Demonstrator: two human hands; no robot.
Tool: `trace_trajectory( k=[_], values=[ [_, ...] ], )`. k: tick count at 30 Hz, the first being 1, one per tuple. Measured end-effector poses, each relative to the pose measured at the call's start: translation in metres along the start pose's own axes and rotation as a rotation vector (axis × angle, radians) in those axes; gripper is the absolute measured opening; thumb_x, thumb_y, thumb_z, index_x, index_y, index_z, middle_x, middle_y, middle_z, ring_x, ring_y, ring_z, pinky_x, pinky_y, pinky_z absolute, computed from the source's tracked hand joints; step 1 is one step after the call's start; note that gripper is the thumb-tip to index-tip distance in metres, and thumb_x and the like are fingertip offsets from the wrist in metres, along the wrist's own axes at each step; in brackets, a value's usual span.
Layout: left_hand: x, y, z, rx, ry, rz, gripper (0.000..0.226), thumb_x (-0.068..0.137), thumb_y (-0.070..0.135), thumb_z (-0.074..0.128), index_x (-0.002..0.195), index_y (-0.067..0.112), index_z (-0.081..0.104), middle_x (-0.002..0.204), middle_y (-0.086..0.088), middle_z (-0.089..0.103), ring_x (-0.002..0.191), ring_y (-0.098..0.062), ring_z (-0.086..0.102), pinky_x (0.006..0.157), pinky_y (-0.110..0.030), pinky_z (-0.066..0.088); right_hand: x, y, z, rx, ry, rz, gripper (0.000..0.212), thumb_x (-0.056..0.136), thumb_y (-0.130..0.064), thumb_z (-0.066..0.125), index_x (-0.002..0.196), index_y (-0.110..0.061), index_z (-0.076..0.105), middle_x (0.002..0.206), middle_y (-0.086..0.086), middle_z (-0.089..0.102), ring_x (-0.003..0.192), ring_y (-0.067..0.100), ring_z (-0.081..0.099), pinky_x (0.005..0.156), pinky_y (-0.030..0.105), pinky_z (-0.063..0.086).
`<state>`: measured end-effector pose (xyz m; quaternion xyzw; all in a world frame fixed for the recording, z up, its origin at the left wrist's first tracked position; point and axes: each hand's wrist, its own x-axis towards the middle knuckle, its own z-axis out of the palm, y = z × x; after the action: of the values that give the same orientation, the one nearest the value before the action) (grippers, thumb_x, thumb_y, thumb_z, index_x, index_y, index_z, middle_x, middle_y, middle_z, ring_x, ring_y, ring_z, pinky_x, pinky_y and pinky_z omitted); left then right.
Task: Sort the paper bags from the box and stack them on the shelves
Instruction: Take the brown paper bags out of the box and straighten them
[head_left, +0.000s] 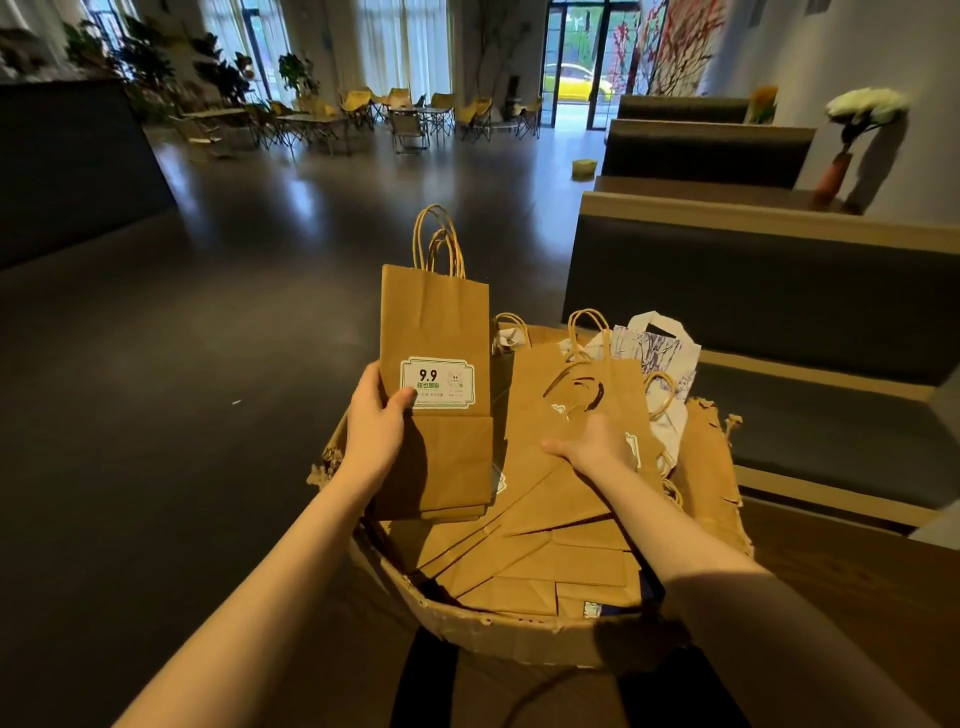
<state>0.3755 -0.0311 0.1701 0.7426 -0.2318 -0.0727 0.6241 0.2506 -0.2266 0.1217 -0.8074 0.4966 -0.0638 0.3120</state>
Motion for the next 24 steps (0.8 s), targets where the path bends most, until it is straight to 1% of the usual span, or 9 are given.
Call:
trace_trajectory(
  k=[3, 7, 10, 13, 15, 17, 19, 22, 24],
  values=[
    [-0.005, 0.012, 0.003, -0.009, 0.038, 0.039, 0.021, 0.098, 0.011, 0.043, 0.119, 0.011, 0.043, 0.113, 0.004, 0.054, 0.105, -0.009, 0.053, 0.093, -0.029, 0.044, -0.003, -0.004, -0.021, 0.182, 0.074, -0.115, 0.057, 0.085, -0.036, 0.067, 0.131, -0.008, 0.049, 0.127, 0.011, 0.058, 0.114, 0.031, 0.055, 0.090, 0.038, 0.047],
    [-0.010, 0.032, 0.005, -0.032, 0.077, 0.082, 0.019, 0.099, 0.013, 0.041, 0.118, 0.012, 0.043, 0.118, 0.000, 0.056, 0.103, -0.007, 0.053, 0.091, -0.026, 0.044, -0.017, -0.005, -0.067, 0.308, 0.203, -0.224, 0.045, 0.088, -0.034, 0.063, 0.126, -0.012, 0.054, 0.120, 0.008, 0.062, 0.111, 0.030, 0.056, 0.092, 0.047, 0.048],
    [-0.009, 0.044, 0.006, 0.030, 0.091, 0.130, 0.034, 0.099, 0.012, 0.043, 0.132, 0.014, 0.037, 0.127, -0.002, 0.055, 0.103, -0.009, 0.055, 0.086, -0.023, 0.043, -0.033, -0.002, -0.105, 0.327, 0.328, -0.287, 0.036, 0.088, -0.036, 0.063, 0.117, -0.016, 0.055, 0.112, 0.004, 0.062, 0.105, 0.023, 0.057, 0.088, 0.043, 0.048],
    [-0.014, 0.054, 0.010, 0.148, 0.027, 0.301, 0.058, 0.096, 0.004, 0.045, 0.145, 0.026, 0.022, 0.127, 0.011, 0.044, 0.089, -0.006, 0.056, 0.075, -0.018, 0.042, -0.059, 0.004, -0.144, 0.312, 0.471, -0.337, 0.033, 0.087, -0.038, 0.063, 0.109, -0.016, 0.055, 0.103, 0.000, 0.062, 0.096, 0.017, 0.057, 0.076, 0.033, 0.043],
    [-0.016, 0.060, 0.016, 0.305, -0.011, 0.379, 0.061, 0.092, -0.007, 0.043, 0.140, 0.029, 0.036, 0.123, 0.010, 0.049, 0.087, -0.003, 0.055, 0.072, -0.018, 0.045, -0.074, 0.010, -0.166, 0.278, 0.541, -0.370, 0.033, 0.087, -0.039, 0.063, 0.110, -0.016, 0.055, 0.099, -0.004, 0.059, 0.090, 0.012, 0.053, 0.074, 0.029, 0.037],
    [-0.019, 0.065, 0.025, 0.425, -0.032, 0.396, 0.055, 0.089, -0.009, 0.042, 0.130, 0.027, 0.052, 0.124, 0.000, 0.060, 0.104, -0.014, 0.060, 0.083, -0.030, 0.051, -0.087, 0.016, -0.185, 0.248, 0.575, -0.419, 0.034, 0.087, -0.040, 0.062, 0.110, -0.017, 0.055, 0.097, -0.008, 0.056, 0.090, 0.009, 0.050, 0.076, 0.030, 0.036],
    [-0.024, 0.072, 0.036, 0.522, -0.051, 0.420, 0.050, 0.090, -0.006, 0.042, 0.128, 0.024, 0.054, 0.127, -0.005, 0.060, 0.116, -0.023, 0.055, 0.095, -0.039, 0.046, -0.096, 0.022, -0.200, 0.227, 0.581, -0.462, 0.034, 0.086, -0.041, 0.063, 0.110, -0.018, 0.055, 0.097, -0.010, 0.057, 0.092, 0.009, 0.052, 0.079, 0.033, 0.040],
    [-0.032, 0.084, 0.052, 0.612, -0.114, 0.503, 0.045, 0.094, 0.002, 0.042, 0.132, 0.024, 0.051, 0.132, -0.004, 0.056, 0.121, -0.023, 0.051, 0.097, -0.039, 0.044, -0.102, 0.027, -0.212, 0.247, 0.578, -0.481, 0.033, 0.085, -0.042, 0.064, 0.107, -0.020, 0.055, 0.096, -0.011, 0.058, 0.094, 0.011, 0.057, 0.084, 0.039, 0.047],
    [-0.037, 0.093, 0.062, 0.591, -0.137, 0.551, 0.034, 0.099, 0.021, 0.042, 0.131, 0.023, 0.052, 0.131, -0.002, 0.058, 0.119, -0.020, 0.053, 0.095, -0.034, 0.045, -0.105, 0.030, -0.216, 0.296, 0.570, -0.496, 0.029, 0.084, -0.041, 0.066, 0.103, -0.023, 0.055, 0.095, -0.011, 0.059, 0.095, 0.013, 0.059, 0.086, 0.042, 0.051]
  ],
)
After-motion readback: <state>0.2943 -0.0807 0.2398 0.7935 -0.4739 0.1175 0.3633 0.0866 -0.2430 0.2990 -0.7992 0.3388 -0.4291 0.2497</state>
